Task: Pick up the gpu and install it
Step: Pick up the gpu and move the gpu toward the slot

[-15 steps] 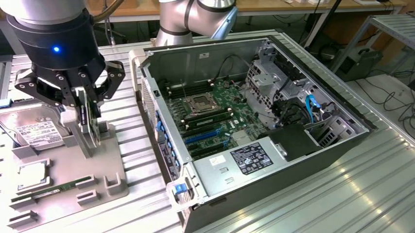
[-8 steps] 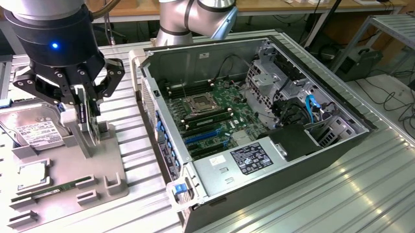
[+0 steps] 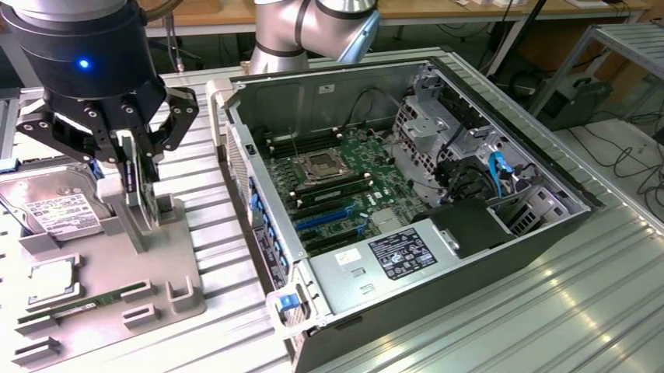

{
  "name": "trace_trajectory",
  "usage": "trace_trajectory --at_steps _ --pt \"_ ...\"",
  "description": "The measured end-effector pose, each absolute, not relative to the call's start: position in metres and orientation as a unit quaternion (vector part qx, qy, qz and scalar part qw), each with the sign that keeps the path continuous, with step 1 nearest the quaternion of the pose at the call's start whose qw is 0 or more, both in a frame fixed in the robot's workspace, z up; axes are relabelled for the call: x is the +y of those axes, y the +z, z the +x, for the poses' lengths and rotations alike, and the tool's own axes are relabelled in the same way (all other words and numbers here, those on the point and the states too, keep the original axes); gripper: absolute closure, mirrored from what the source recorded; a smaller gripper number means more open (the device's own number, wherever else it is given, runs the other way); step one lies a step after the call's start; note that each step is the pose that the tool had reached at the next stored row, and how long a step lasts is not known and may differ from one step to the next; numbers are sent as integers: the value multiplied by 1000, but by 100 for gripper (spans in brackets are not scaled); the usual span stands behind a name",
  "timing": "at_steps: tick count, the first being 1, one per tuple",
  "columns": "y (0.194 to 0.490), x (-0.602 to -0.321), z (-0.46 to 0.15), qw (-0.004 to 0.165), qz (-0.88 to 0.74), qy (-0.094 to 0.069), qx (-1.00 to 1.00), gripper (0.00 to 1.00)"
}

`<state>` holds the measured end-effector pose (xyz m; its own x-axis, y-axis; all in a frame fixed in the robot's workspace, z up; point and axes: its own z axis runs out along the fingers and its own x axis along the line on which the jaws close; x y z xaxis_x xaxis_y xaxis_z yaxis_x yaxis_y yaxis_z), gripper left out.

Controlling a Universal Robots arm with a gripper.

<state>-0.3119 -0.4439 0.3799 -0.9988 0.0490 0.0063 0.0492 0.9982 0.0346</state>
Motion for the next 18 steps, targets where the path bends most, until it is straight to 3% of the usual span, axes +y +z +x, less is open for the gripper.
trace_trajectory --at_steps 18 --pt "393 -444 -312 3 -25 -17 -1000 72"
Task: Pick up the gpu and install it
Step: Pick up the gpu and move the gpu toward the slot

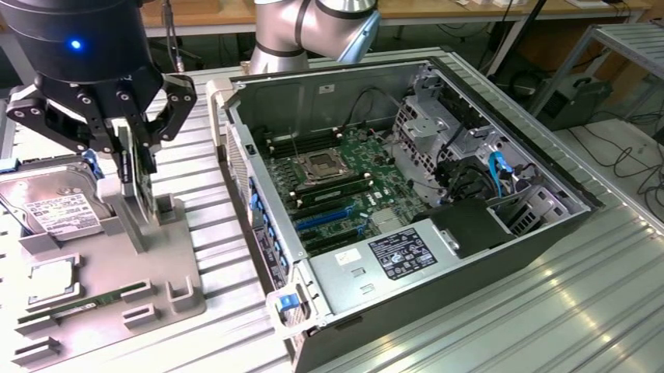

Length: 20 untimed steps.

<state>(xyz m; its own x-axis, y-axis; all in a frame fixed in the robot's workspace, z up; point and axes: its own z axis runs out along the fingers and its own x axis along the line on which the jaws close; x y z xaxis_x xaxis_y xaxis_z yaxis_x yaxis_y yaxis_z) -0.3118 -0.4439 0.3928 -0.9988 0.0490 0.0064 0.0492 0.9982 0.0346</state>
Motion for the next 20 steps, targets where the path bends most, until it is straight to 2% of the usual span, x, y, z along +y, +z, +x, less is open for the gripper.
trace_trajectory --at_steps 20 --pt "407 -444 -312 3 -25 -17 -1000 72"
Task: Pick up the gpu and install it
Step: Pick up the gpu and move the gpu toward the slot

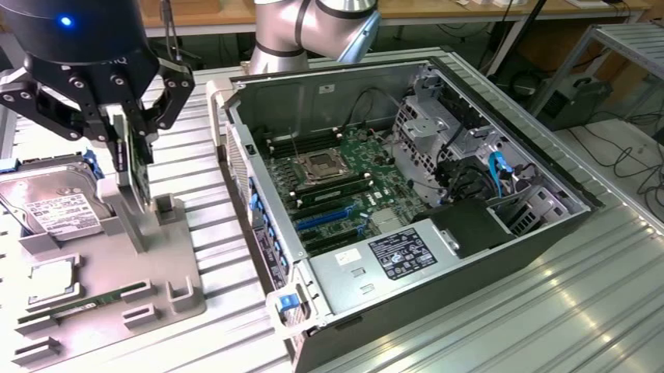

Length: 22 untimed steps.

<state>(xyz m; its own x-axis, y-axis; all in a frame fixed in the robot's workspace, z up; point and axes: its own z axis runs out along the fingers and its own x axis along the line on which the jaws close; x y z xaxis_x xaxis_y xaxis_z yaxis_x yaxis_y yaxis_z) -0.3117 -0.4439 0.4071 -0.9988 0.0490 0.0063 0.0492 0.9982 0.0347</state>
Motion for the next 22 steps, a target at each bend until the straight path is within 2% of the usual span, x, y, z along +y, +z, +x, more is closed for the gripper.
trace_trajectory --at_steps 22 --pt "423 -444 -312 3 -25 -18 -1000 72"
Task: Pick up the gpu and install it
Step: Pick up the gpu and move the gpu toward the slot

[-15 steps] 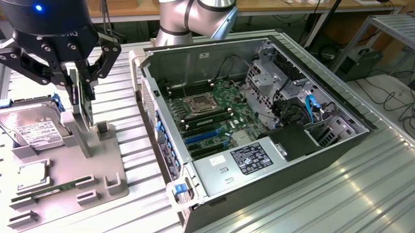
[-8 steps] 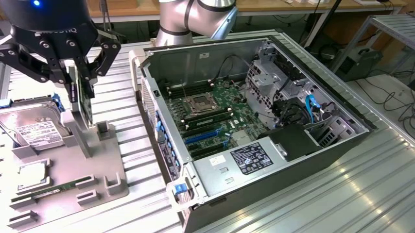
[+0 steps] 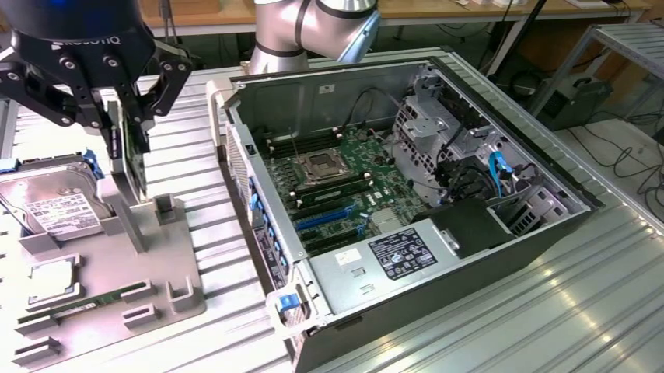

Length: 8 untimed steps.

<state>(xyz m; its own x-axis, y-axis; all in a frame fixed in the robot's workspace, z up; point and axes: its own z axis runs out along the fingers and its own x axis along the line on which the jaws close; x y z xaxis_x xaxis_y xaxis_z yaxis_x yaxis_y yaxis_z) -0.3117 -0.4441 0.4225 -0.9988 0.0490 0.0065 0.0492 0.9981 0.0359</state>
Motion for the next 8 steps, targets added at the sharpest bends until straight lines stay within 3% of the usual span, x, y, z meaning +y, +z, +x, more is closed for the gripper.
trace_trajectory --at_steps 8 --pt "428 -444 -312 3 -25 -18 -1000 72"
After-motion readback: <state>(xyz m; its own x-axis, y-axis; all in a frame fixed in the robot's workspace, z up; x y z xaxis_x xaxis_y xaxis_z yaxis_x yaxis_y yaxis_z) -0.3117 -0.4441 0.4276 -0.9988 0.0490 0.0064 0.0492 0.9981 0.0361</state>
